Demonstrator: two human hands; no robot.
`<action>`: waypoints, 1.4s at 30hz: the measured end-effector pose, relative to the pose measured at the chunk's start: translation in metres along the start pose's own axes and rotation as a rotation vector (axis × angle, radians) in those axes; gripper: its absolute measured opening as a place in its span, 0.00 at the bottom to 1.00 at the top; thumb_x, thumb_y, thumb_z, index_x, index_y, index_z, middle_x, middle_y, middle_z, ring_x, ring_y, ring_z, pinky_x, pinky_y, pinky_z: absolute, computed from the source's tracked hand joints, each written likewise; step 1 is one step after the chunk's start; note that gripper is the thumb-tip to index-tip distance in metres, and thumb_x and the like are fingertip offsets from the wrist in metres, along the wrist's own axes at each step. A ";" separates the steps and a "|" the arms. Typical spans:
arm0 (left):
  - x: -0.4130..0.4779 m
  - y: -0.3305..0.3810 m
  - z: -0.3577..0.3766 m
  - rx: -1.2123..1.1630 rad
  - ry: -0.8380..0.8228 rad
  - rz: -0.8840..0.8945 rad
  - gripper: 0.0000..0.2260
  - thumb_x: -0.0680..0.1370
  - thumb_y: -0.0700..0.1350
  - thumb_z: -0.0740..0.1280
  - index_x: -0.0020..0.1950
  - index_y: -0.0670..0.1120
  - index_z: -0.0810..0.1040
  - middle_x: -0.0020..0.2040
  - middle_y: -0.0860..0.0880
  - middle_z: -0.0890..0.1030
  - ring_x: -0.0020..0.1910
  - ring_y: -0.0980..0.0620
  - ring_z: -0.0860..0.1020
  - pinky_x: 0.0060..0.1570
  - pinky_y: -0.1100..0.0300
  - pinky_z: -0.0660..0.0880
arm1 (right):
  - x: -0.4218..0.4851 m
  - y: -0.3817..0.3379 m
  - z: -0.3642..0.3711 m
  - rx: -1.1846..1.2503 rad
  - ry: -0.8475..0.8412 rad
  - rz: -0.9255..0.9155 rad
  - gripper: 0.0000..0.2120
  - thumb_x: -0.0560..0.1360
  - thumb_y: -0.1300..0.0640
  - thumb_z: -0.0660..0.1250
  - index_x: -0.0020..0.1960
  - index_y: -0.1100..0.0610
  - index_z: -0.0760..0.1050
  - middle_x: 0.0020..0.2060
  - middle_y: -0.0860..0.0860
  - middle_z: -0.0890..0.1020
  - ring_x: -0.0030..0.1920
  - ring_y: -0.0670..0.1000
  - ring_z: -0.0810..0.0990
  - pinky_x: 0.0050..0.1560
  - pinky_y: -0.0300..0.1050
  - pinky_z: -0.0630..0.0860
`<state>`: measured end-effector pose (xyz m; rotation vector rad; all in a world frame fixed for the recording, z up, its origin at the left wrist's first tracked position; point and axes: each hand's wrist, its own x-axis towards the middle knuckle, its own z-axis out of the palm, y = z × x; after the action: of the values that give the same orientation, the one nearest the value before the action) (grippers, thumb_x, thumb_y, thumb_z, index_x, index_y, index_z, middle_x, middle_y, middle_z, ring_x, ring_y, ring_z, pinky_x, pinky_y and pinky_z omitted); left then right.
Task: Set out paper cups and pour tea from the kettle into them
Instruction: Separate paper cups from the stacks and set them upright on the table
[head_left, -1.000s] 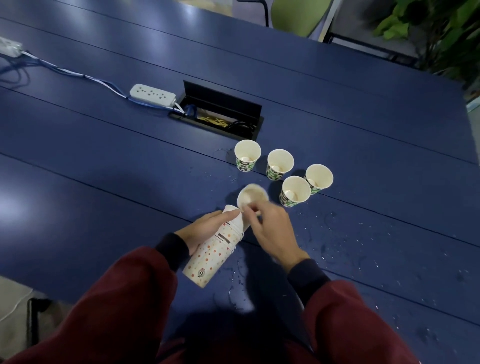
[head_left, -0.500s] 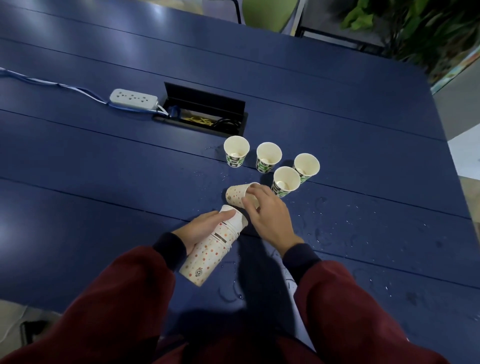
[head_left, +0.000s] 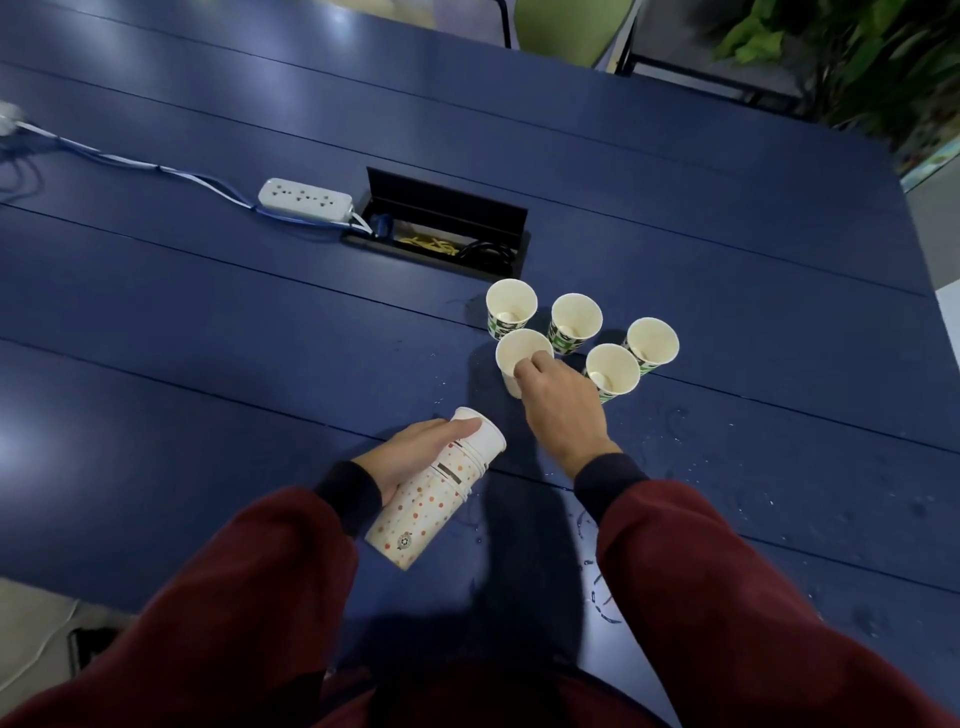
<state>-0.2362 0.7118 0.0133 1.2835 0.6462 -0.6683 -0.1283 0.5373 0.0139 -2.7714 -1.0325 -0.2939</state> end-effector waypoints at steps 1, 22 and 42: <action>0.001 0.000 -0.001 0.005 -0.006 0.008 0.30 0.70 0.62 0.74 0.62 0.42 0.79 0.52 0.38 0.84 0.43 0.42 0.83 0.45 0.49 0.80 | -0.001 0.000 0.001 0.025 0.022 0.010 0.07 0.69 0.68 0.73 0.43 0.63 0.76 0.37 0.58 0.77 0.29 0.62 0.77 0.21 0.45 0.64; 0.015 -0.016 0.099 0.054 -0.197 -0.057 0.28 0.68 0.51 0.76 0.60 0.32 0.80 0.54 0.33 0.83 0.48 0.40 0.82 0.48 0.52 0.80 | -0.103 0.095 -0.055 0.512 0.127 0.671 0.14 0.81 0.54 0.66 0.40 0.60 0.78 0.35 0.54 0.79 0.35 0.54 0.75 0.39 0.51 0.72; 0.016 -0.022 0.167 0.158 0.126 0.232 0.17 0.67 0.39 0.80 0.52 0.38 0.80 0.43 0.45 0.85 0.41 0.50 0.82 0.46 0.52 0.79 | -0.130 0.090 -0.056 0.787 -0.248 0.239 0.17 0.82 0.46 0.63 0.41 0.56 0.80 0.34 0.49 0.82 0.35 0.51 0.78 0.41 0.51 0.76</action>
<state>-0.2321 0.5423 0.0151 1.5303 0.5436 -0.4561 -0.1722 0.3759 0.0286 -2.1857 -0.6444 0.4148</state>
